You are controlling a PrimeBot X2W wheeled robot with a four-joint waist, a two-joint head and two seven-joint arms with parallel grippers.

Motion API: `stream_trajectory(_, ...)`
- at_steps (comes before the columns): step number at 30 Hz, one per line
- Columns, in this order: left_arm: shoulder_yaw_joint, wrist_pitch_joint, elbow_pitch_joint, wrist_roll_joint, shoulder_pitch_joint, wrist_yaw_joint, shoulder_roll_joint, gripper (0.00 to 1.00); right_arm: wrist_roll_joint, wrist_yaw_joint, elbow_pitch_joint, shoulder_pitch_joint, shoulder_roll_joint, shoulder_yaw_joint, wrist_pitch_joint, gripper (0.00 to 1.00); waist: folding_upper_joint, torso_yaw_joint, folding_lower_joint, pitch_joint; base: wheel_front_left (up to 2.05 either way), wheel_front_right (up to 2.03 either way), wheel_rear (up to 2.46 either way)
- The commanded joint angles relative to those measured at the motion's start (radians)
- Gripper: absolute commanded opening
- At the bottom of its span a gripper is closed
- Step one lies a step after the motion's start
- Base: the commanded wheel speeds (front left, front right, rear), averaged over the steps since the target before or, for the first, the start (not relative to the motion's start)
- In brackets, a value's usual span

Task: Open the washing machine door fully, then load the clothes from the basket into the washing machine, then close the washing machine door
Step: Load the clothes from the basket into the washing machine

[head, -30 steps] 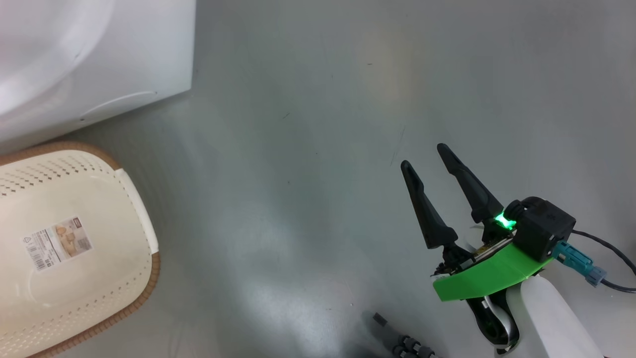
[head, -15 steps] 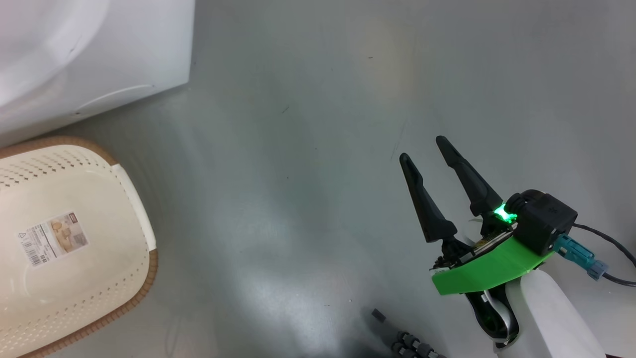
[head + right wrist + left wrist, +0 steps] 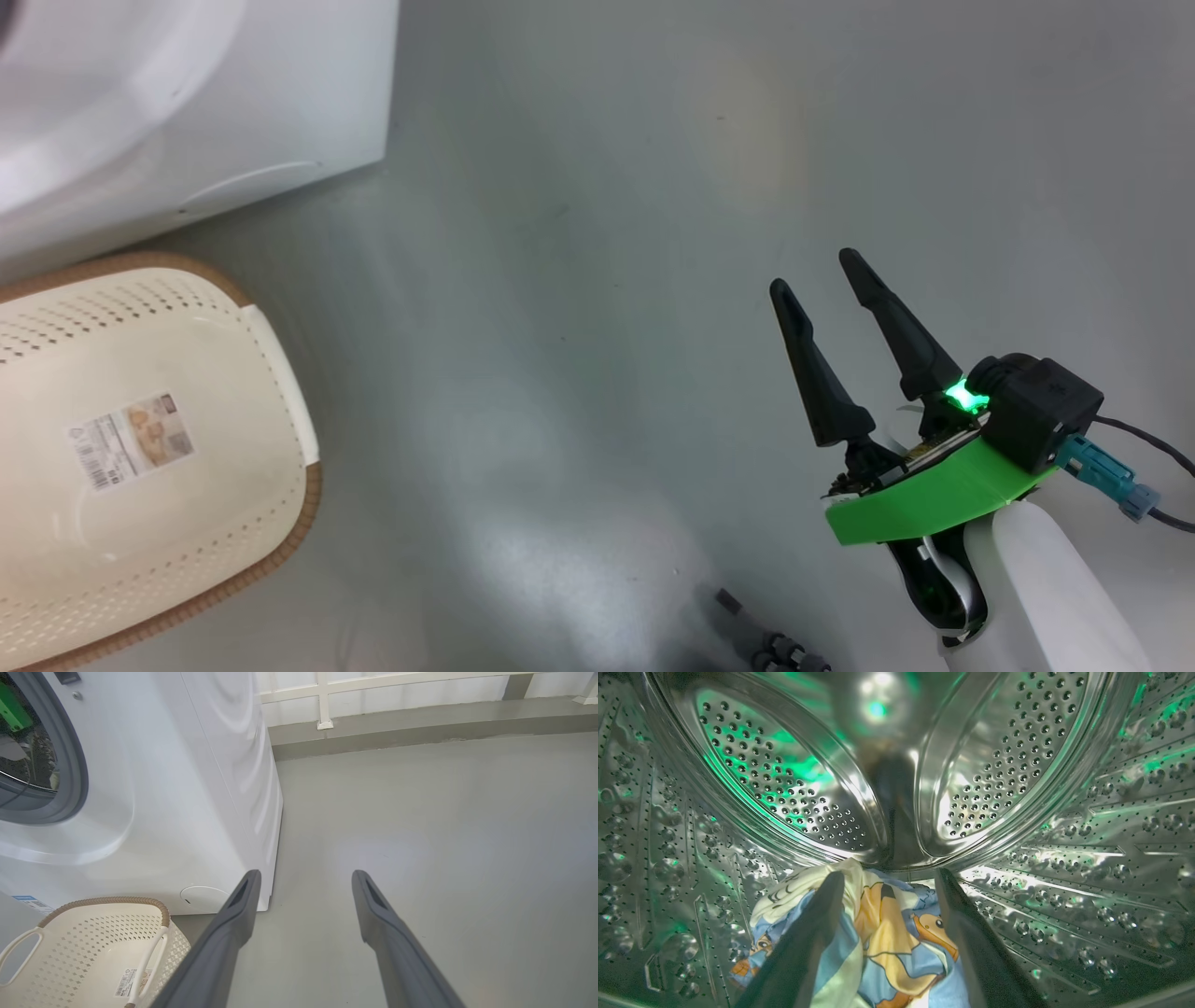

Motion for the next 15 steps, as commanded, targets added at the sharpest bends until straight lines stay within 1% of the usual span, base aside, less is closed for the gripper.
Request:
stream_trajectory(1, 0.006, -0.012, -0.034, -0.009, 0.033, 0.000, 0.034, 1.00, 0.003, 0.002, -0.018, 0.010, -0.012, 0.011, -0.012, 1.00, -0.0001, 0.015, 0.0000, -0.014, 0.00, 0.00, 0.00)
stream_trajectory(4, 0.005, -0.028, -0.056, -0.015, 0.078, 0.005, 0.025, 1.00, -0.002, 0.002, -0.019, 0.015, -0.014, 0.005, -0.012, 1.00, -0.0001, 0.030, 0.0000, -0.030, 0.00, 0.00, 0.00)
stream_trajectory(7, 0.007, -0.056, -0.108, -0.023, 0.155, 0.023, 0.016, 1.00, -0.010, 0.002, -0.021, 0.024, -0.019, -0.005, -0.012, 1.00, -0.0001, 0.051, 0.0000, -0.052, 0.00, 0.00, 0.00)
stream_trajectory(11, 0.006, -0.090, -0.200, -0.022, 0.263, 0.058, 0.009, 1.00, -0.016, 0.002, -0.022, 0.037, -0.025, -0.018, -0.012, 1.00, -0.0001, 0.072, 0.0000, -0.079, 0.00, 0.00, 0.00)
stream_trajectory(15, 0.015, -0.121, -0.335, -0.029, 0.407, 0.113, -0.006, 1.00, -0.027, 0.002, -0.024, 0.053, -0.030, -0.032, -0.012, 1.00, -0.0001, 0.095, 0.0000, -0.110, 0.00, 0.00, 0.00)
